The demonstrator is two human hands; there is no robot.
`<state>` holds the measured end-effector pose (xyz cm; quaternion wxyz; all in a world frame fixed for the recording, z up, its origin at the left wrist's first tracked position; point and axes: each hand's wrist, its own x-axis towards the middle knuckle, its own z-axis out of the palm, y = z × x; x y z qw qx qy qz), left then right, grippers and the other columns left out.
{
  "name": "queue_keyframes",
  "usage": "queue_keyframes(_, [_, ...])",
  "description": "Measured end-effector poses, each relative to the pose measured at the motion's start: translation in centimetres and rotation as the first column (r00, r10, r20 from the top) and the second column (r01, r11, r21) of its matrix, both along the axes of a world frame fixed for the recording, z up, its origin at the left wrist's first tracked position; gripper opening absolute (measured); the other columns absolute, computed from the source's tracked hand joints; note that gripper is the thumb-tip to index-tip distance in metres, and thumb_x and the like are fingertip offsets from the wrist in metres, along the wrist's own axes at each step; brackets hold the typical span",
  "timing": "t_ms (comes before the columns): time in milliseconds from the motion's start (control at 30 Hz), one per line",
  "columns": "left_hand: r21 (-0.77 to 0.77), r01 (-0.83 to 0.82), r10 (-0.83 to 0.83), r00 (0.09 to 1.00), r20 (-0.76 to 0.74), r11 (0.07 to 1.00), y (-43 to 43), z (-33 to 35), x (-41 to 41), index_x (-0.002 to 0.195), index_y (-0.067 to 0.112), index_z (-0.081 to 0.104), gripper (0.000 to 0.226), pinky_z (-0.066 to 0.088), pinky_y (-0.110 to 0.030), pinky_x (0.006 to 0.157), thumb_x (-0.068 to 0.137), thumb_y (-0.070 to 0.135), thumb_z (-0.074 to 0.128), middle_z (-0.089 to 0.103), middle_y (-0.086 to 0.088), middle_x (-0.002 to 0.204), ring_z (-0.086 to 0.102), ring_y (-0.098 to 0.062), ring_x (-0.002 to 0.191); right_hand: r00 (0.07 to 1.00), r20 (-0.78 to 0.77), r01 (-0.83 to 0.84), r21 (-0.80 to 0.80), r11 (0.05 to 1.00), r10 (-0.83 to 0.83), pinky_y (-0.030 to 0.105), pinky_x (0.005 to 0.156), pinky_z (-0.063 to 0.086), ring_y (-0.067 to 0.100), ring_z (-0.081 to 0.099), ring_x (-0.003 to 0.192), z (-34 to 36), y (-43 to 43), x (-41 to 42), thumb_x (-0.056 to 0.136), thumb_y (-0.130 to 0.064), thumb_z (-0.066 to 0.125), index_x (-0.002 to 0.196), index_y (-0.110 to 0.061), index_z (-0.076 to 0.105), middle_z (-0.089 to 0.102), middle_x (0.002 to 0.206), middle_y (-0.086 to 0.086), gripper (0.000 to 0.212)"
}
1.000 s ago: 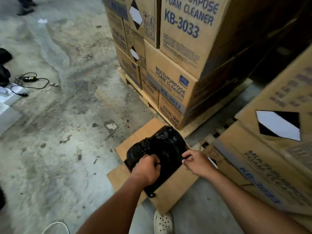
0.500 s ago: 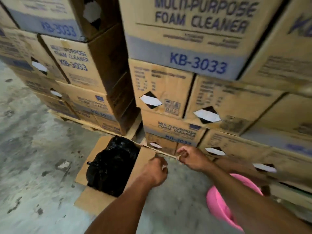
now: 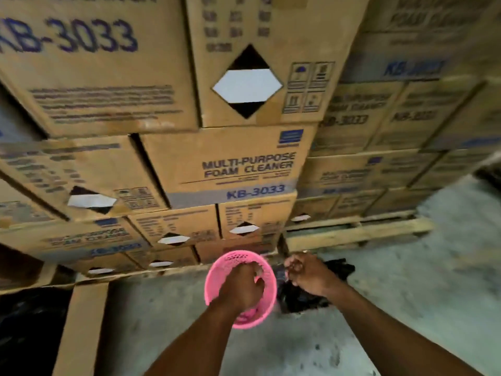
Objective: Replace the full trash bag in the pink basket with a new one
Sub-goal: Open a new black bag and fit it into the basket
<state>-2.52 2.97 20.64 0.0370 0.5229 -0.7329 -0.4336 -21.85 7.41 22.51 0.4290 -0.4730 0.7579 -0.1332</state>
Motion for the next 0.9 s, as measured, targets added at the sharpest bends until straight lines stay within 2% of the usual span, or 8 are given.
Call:
queue_keyframes(167, [0.09, 0.062, -0.063, 0.998, 0.012, 0.994, 2.8, -0.8, -8.8, 0.107, 0.021, 0.07, 0.024, 0.053, -0.034, 0.091, 0.087, 0.022, 0.059, 0.074, -0.001, 0.108, 0.067, -0.024, 0.102, 0.96, 0.151, 0.235, 0.011, 0.972, -0.234, 0.02, 0.042, 0.043, 0.018, 0.046, 0.058, -1.1, 2.9, -10.0, 0.083, 0.003, 0.059, 0.07, -0.006, 0.046, 0.043, 0.072, 0.01, 0.02])
queue_keyframes(333, [0.099, 0.081, -0.085, 0.996, 0.04, 0.992, 2.5, -2.6, -12.2, 0.111, 0.019, 0.07, 0.024, 0.052, -0.032, 0.094, 0.089, 0.02, 0.06, 0.075, -0.002, 0.11, 0.067, -0.023, 0.104, 0.853, 0.314, 0.405, 0.106, 0.908, -0.417, 0.023, 0.056, 0.038, 0.013, 0.046, 0.05, -3.2, 4.8, -14.1, 0.097, 0.005, 0.039, 0.066, -0.009, 0.043, 0.045, 0.061, 0.002, 0.034])
queue_keyframes(567, [0.088, 0.046, -0.052, 0.996, 0.072, 0.995, 2.4, -9.7, -17.7, 0.107, 0.022, 0.069, 0.021, 0.049, -0.023, 0.082, 0.089, 0.021, 0.059, 0.075, -0.002, 0.105, 0.069, -0.023, 0.1, 0.62, 0.471, 0.604, 0.223, 0.765, -0.627, 0.022, 0.043, 0.041, 0.009, 0.051, 0.038, -11.7, 5.7, -19.3, 0.1, 0.006, 0.033, 0.066, -0.008, 0.046, 0.05, 0.054, 0.005, 0.04])
queue_keyframes(633, [0.075, 0.039, -0.046, 0.994, 0.095, 0.996, 2.8, -13.0, -18.9, 0.107, 0.024, 0.068, 0.021, 0.042, -0.019, 0.076, 0.089, 0.021, 0.058, 0.073, 0.001, 0.106, 0.068, -0.02, 0.098, 0.483, 0.509, 0.648, 0.34, 0.682, -0.713, 0.019, 0.037, 0.04, 0.011, 0.051, 0.034, -16.0, 6.1, -20.6, 0.1, 0.004, 0.033, 0.068, -0.008, 0.045, 0.052, 0.045, 0.005, 0.036])
queue_keyframes(733, [0.054, -0.004, -0.001, 0.995, 0.1, 0.999, 3.3, -19.6, -21.3, 0.11, 0.025, 0.067, 0.026, 0.042, -0.019, 0.078, 0.087, 0.02, 0.058, 0.071, 0.001, 0.107, 0.066, -0.019, 0.097, 0.051, 0.588, 0.726, 0.533, 0.434, -0.807, 0.009, 0.045, 0.043, 0.002, 0.061, 0.051, -22.3, 5.9, -23.2, 0.096, -0.001, 0.046, 0.081, -0.008, 0.056, 0.057, 0.061, -0.005, 0.02])
queue_keyframes(800, [0.039, -0.031, 0.027, 0.995, 0.095, 0.999, 3.3, -24.7, -23.1, 0.11, 0.019, 0.068, 0.025, 0.047, -0.025, 0.082, 0.086, 0.017, 0.059, 0.07, -0.006, 0.104, 0.067, -0.026, 0.098, 0.199, 0.59, 0.686, 0.486, 0.541, -0.783, 0.011, 0.041, 0.042, 0.013, 0.057, 0.051, -26.7, 6.3, -24.9, 0.093, 0.007, 0.043, 0.073, -0.003, 0.057, 0.054, 0.059, 0.001, 0.026])
queue_keyframes(833, [0.044, -0.042, 0.039, 0.996, 0.078, 0.998, 3.3, -27.7, -24.2, 0.109, 0.015, 0.068, 0.025, 0.05, -0.029, 0.084, 0.086, 0.013, 0.059, 0.07, -0.012, 0.102, 0.067, -0.031, 0.098, 0.484, 0.477, 0.684, 0.316, 0.657, -0.734, 0.016, 0.038, 0.042, 0.013, 0.051, 0.045, -29.0, 6.4, -26.0, 0.088, 0.011, 0.041, 0.066, -0.002, 0.053, 0.052, 0.056, 0.006, 0.028])
queue_keyframes(900, [0.066, -0.057, 0.055, 0.998, 0.031, 0.996, 3.2, -33.8, -26.3, 0.109, 0.009, 0.069, 0.027, 0.053, -0.039, 0.09, 0.084, 0.004, 0.059, 0.07, -0.022, 0.099, 0.066, -0.039, 0.098, 0.479, 0.518, 0.699, 0.262, 0.665, -0.708, 0.023, 0.038, 0.044, 0.018, 0.052, 0.043, -34.9, 6.5, -27.7, 0.077, 0.012, 0.045, 0.065, -0.003, 0.051, 0.051, 0.055, 0.012, 0.02])
